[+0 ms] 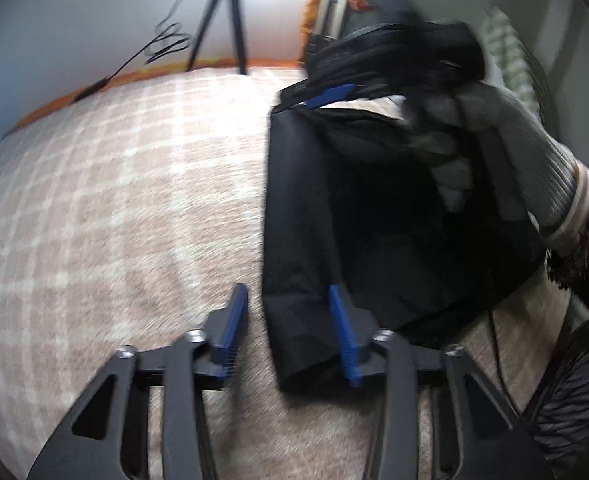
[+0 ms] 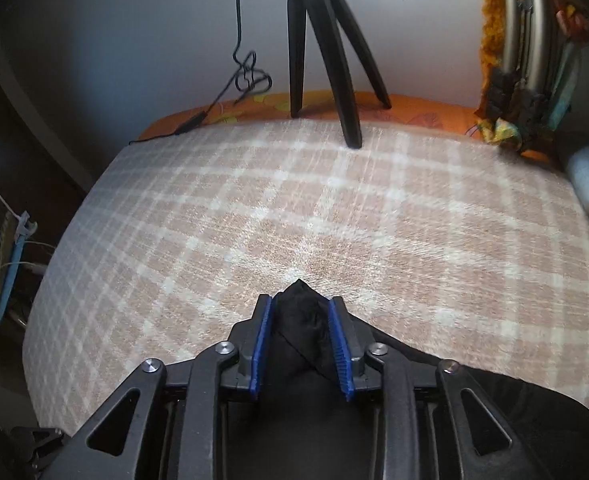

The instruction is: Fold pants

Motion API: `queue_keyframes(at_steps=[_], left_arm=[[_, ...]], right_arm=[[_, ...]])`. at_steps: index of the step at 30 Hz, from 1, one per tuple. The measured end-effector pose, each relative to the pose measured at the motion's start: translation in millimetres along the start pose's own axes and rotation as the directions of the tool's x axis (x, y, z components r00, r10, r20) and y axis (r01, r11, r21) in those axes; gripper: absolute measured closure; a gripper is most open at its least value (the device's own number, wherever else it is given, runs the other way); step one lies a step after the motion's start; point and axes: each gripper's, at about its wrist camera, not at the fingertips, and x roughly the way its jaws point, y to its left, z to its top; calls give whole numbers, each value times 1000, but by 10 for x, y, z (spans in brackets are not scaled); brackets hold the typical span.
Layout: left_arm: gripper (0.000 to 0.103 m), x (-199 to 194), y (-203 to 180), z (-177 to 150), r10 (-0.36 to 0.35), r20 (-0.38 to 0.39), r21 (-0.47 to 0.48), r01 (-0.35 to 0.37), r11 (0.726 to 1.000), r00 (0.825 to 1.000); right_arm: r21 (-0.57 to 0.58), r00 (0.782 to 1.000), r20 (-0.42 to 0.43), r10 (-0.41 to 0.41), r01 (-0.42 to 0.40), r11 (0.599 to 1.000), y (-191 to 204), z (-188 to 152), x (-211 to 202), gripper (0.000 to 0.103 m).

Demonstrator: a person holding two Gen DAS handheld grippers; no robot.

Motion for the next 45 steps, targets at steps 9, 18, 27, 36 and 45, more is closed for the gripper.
queue_keyframes(at_steps=[9,18,27,36,45], left_arm=[[57,72,123,28,-84,-15,-151,81,985,996],[57,187,85,158,-99,-4,-173,96,980,995],[75,186,100,158,-129,28,-189,132,973,991],[83,-12,104,121,-192,113,-205,212,956,975],[83,-136,-2,123,-188,127,-158,207,965,974]], right_arm=[[47,991,-114,69,-64,997,202,-150,-170,46],[119,987,-153,40,-22,993,182,-160,-85,44],[98,974,-222,-53,76,992,441,-79,140,41],[-40,908,-350,-231,232,972,908,71,485,41],[-119,866,-365,-341,320,940,1016,-7,655,72]])
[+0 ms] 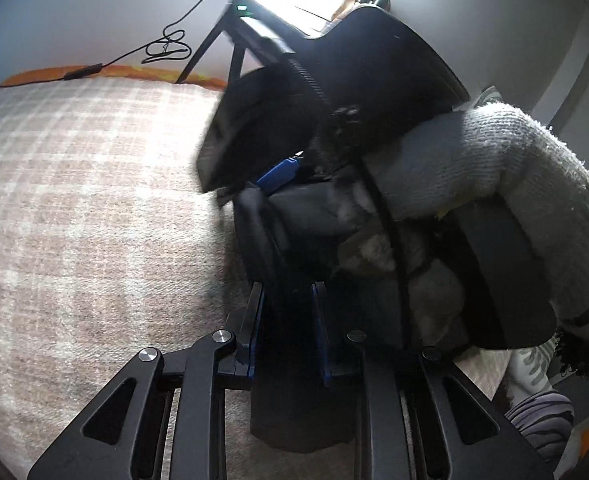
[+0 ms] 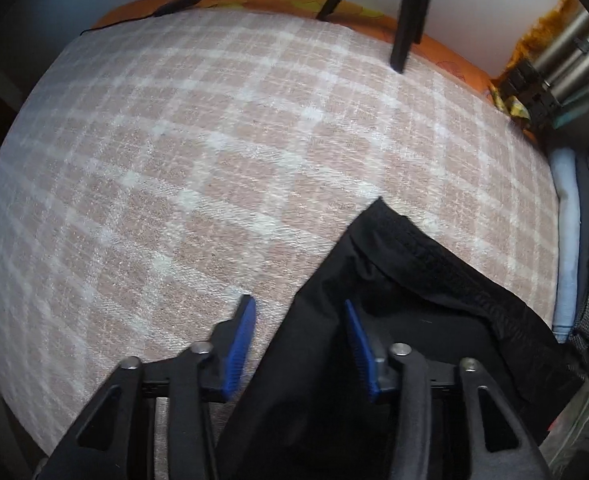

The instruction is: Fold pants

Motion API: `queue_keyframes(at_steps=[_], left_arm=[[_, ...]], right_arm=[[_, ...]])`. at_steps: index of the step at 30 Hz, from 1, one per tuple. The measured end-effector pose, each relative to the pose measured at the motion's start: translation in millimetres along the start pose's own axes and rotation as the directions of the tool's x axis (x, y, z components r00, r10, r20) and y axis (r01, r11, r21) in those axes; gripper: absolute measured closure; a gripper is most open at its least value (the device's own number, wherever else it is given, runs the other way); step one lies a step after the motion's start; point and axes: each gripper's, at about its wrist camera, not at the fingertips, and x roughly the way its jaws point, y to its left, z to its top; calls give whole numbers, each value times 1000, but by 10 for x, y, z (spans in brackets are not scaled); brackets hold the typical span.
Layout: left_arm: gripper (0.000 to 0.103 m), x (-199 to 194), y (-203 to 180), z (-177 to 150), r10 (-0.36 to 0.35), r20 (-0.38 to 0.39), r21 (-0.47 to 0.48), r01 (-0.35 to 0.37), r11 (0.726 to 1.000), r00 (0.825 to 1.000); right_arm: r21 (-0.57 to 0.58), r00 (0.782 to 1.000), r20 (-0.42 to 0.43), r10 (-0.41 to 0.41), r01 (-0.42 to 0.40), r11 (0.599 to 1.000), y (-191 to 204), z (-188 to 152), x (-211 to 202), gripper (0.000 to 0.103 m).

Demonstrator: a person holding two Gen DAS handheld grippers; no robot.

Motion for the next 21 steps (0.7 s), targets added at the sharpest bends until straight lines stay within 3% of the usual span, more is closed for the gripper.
queue_keyframes(at_steps=[4,5,7,11,13,14,16,19,21], left_arm=[[73,38,57,-46,27,-8,-2,-27,1000,1000],[58,49,55,-58,41,-16,0,-41,999,999],[39,74,64,-93,69,-32,-13,-70,997,997],[40,142,82,-136,75,-55,-42,-78,996,996],[46,156,87,-148,76,-66,-50,-79,996,995],[63,162,74,-154,78,-62,-43,-80,996,995],[85,204,31,-137,73,-73,-34,-76,997,995],[93,120,-60,-137,66,-35,-1,-66,998,997],[94,58,-164,-130,71,-13,28,-71,997,997]], right_arm=[[69,996,24,86,-87,994,-191,-64,-48,82],[80,994,32,101,-103,991,-222,-78,-61,83],[107,988,64,141,-147,983,-301,-118,-90,87],[174,961,127,248,-267,948,-552,-220,-152,95],[200,944,156,292,-320,926,-713,-278,-178,97],[209,935,170,311,-343,916,-759,-303,-191,97],[215,924,189,332,-369,904,-914,-377,-192,99],[200,909,213,357,-398,895,-1033,-438,-225,98],[175,905,211,368,-406,897,-1045,-457,-276,91]])
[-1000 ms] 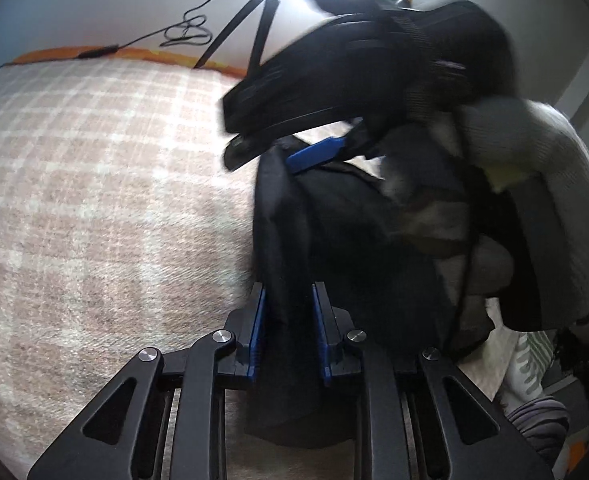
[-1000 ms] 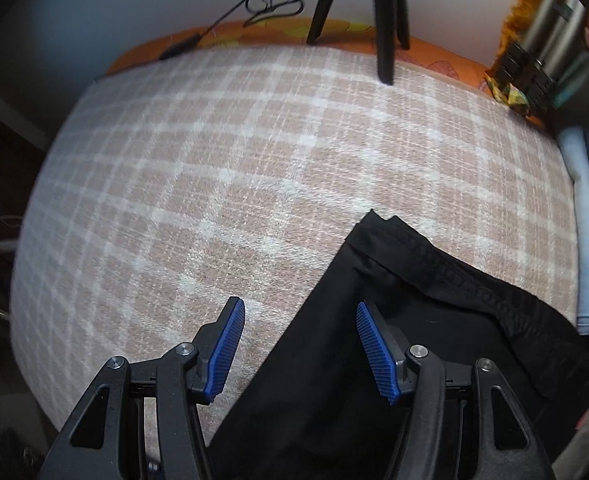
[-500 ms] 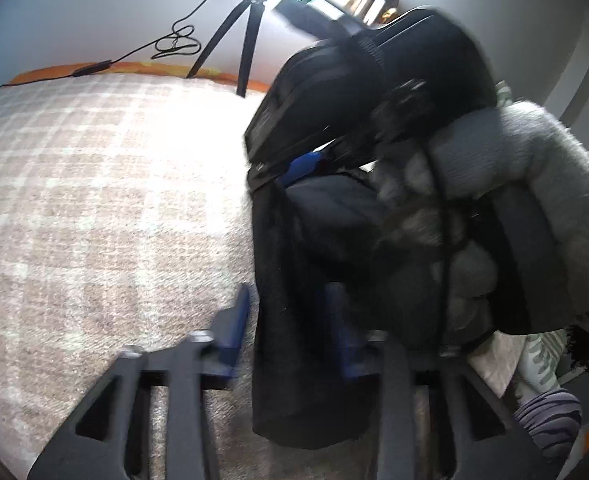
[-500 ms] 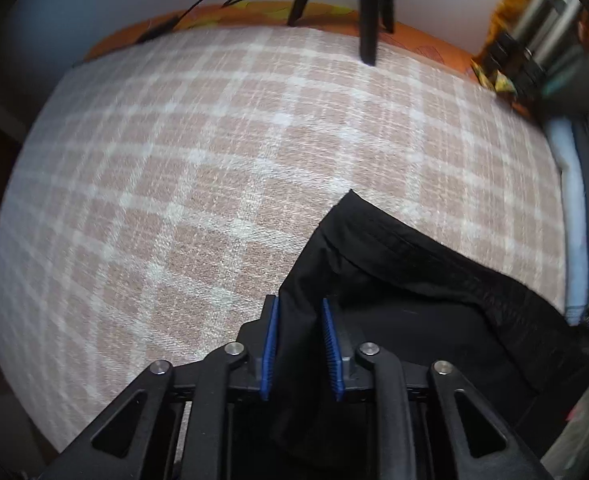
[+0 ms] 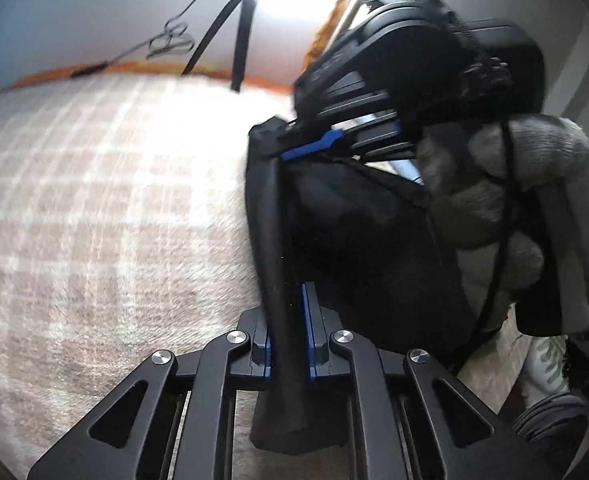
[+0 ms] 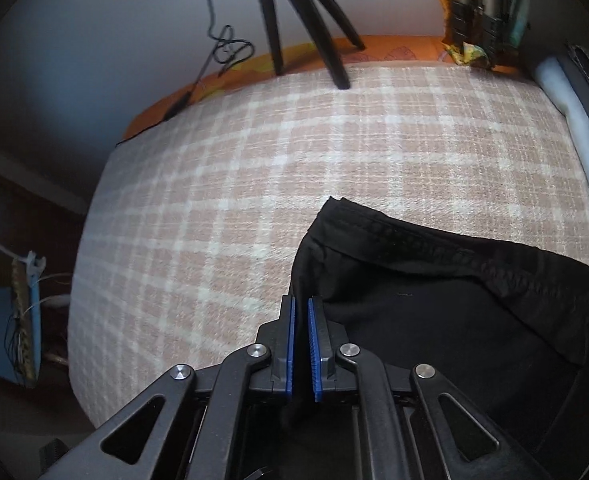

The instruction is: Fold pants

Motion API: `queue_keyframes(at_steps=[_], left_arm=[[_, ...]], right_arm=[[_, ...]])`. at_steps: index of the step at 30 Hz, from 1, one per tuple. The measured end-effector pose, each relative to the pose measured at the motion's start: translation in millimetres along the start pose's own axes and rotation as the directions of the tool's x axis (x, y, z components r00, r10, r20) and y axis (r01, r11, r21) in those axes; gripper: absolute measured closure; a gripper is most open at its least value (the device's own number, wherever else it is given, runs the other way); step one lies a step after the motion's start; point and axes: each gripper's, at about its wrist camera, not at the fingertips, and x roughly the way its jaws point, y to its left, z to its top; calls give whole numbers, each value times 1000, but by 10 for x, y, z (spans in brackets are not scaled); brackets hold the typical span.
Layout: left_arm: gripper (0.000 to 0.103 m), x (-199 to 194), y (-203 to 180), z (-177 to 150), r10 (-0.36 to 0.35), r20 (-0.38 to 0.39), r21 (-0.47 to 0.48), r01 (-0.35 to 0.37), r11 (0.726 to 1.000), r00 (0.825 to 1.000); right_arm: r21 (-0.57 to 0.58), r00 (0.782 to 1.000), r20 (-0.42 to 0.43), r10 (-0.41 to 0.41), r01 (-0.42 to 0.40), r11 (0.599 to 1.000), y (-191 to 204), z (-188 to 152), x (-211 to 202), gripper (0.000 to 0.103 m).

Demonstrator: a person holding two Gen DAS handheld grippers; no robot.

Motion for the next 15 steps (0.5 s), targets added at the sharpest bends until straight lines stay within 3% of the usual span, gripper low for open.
queue_keyframes(at_steps=[1,3,7,12,13,15], left_arm=[[94,-36,-47,3,3,11,12,-3,1000,1000],[94,-73,-159,38,7,29,32,-8,999,1000],[94,-188,-384,20,5,57,77,-9,997,998],[94,-176,-612,60,4,72,139,-14,990,997],[94,-169,-647,73,4,71,148,-14,989,997],[94,-180,-667,80,1,66,156,-11,988,998]], right_arm=[[-5,1000,0,-6,6,1000,-3,-6,-27,76],[-22,1000,-2,-17,17,1000,82,-21,-85,59],[-82,999,-28,-36,33,996,220,-61,-156,52],[-123,991,-66,-115,106,987,309,-86,-104,53],[-124,990,-65,-125,116,985,292,-109,-135,63],[-126,990,-57,-127,119,985,252,-143,-160,72]])
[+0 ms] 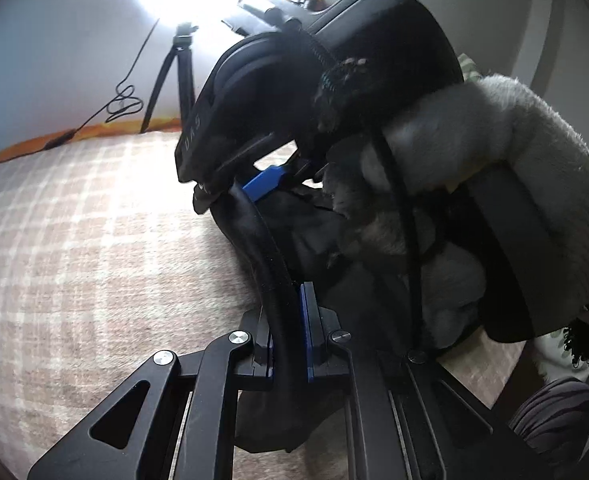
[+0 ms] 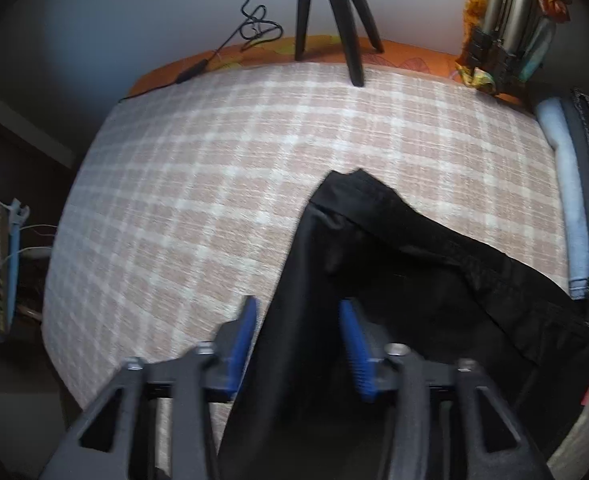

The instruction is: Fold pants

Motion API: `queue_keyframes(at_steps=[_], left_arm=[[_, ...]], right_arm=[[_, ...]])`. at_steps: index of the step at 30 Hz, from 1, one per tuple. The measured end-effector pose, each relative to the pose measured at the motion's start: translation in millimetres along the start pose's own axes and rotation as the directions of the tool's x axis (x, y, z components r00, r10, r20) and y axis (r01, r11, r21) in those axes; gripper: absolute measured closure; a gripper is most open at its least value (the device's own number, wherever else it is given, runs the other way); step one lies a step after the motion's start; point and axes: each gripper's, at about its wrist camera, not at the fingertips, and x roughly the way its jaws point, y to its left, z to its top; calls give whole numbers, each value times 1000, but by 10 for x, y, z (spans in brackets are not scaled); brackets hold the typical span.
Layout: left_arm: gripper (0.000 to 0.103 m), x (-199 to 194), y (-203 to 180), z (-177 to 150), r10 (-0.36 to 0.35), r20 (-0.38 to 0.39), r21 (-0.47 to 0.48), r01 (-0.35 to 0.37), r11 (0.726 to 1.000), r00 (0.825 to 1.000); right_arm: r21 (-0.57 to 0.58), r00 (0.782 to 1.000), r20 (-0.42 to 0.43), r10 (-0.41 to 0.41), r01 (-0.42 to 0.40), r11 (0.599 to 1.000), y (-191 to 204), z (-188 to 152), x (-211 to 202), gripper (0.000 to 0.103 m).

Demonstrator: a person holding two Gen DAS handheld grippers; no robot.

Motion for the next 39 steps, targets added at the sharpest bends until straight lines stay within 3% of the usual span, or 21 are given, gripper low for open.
queue_keyframes(at_steps=[3,7,14,20,32,35,39], left_arm=[[94,-6,-117,67,-6,-5,12,6,1000,1000],[94,-6,-230,116,-18,-8,40,18,999,1000],[94,4,-529,248,-66,-23,97,68,993,998],[95,83,-772,310,-98,-43,155,103,983,994],[94,508,-1274,377,-172,-127,219,196,956,977],[81,608,-1346,392,-214,-176,198,248,948,961],[75,624,-1330,412,-241,-206,201,282,938,948]], right_arm=[[10,999,26,19,-19,1000,-63,-58,-77,84],[72,993,90,76,-82,994,-249,-144,-260,93],[176,962,221,160,-200,964,-671,-377,-608,98],[255,932,312,184,-269,929,-1166,-627,-843,99],[360,925,367,95,-235,903,-1918,-1061,-1038,99],[375,931,355,79,-220,900,-2057,-1114,-1000,99],[384,941,332,67,-200,901,-2189,-1148,-916,99]])
